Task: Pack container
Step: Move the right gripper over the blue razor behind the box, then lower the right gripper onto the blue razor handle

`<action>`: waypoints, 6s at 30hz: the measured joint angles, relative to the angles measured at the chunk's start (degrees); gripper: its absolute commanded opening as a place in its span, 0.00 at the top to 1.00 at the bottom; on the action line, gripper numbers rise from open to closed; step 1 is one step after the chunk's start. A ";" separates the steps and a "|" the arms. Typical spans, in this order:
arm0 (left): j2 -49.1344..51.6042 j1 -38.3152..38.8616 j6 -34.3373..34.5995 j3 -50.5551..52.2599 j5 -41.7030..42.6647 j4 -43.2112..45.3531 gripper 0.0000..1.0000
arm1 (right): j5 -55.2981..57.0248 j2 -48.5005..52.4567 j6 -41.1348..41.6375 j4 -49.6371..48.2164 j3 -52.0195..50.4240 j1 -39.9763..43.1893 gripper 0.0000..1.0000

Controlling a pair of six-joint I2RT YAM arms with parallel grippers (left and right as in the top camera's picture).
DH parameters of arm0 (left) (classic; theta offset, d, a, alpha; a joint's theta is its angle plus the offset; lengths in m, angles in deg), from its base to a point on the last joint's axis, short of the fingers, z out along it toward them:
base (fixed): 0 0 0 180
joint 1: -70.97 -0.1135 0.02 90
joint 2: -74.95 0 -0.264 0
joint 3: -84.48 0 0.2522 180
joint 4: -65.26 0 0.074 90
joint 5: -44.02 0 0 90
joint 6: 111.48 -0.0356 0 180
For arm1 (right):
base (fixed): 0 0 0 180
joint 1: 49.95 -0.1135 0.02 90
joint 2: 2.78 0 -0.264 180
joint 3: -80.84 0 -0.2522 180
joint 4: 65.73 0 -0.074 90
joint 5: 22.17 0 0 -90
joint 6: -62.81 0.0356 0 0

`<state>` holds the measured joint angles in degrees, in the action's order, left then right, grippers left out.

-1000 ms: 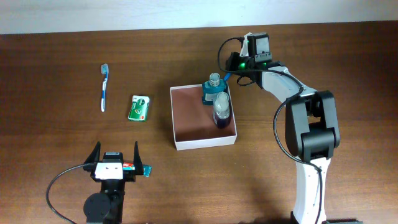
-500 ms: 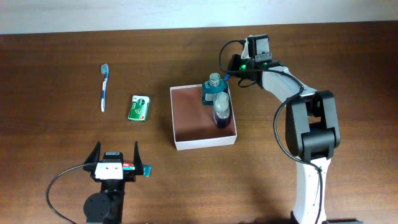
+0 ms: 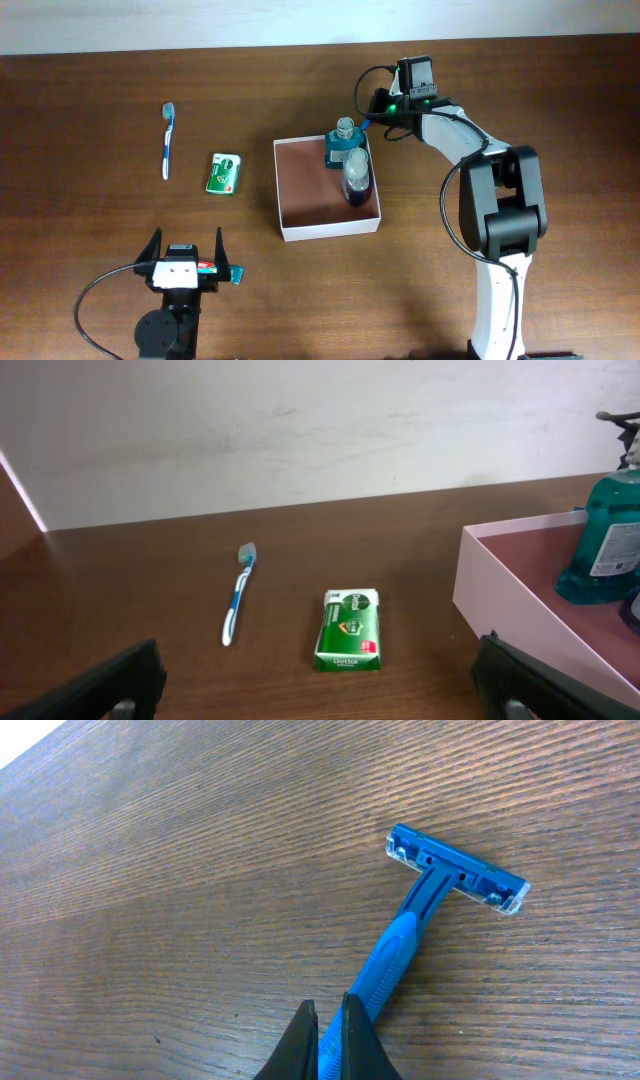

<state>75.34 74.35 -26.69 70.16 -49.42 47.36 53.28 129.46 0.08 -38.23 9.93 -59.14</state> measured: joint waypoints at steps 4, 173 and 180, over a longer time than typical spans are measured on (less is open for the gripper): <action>-0.02 0.00 0.00 0.00 0.00 0.00 0.01 | -0.28 0.00 1.18 0.07 0.02 0.15 0.96; 0.00 0.00 0.00 0.00 0.00 0.00 0.00 | -3.54 -10.88 -76.13 11.41 -14.14 8.92 0.67; 0.00 0.00 0.00 0.00 0.00 0.00 0.01 | -3.21 -10.82 -76.04 13.70 -14.14 8.92 0.67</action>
<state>75.34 74.35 -26.69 70.16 -49.42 47.36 50.07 118.65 -75.96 -24.52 -4.21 -50.23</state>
